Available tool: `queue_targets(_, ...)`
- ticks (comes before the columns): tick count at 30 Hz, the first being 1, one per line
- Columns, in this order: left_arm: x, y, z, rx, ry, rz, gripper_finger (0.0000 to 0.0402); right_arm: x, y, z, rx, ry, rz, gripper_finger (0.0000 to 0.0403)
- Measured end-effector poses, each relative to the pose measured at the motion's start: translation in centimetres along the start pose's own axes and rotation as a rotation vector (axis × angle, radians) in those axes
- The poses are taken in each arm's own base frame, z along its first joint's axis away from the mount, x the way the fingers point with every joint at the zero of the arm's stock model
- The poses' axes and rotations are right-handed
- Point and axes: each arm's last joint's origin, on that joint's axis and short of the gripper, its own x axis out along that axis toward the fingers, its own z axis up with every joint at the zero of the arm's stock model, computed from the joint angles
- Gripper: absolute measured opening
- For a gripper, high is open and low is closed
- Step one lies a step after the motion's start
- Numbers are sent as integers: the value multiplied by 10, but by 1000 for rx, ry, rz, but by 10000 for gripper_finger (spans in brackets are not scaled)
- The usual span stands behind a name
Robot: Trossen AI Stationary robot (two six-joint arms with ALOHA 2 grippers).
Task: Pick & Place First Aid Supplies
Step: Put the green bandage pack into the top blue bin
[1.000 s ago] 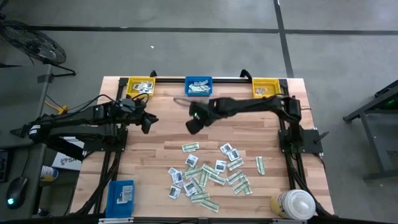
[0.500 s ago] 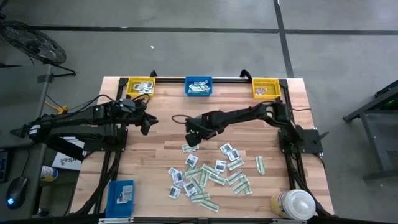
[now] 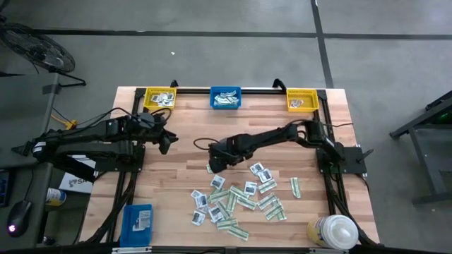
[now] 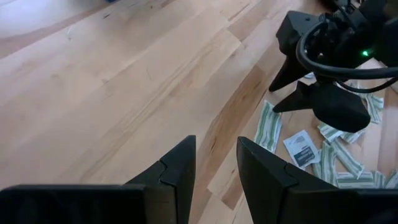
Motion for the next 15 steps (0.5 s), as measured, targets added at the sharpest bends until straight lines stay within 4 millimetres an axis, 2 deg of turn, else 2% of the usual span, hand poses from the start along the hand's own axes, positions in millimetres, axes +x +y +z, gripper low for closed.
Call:
queue_targets(6,0,0,0,16,-1,2,117,7,0,0,-2,-35,-29,209)
queue_targets(11,0,0,0,17,3,5,117,31,0,-13,-38,10,-74,209)
queue_targets(15,0,1,-1,18,10,9,117,35,1,-25,-75,3,-114,209)
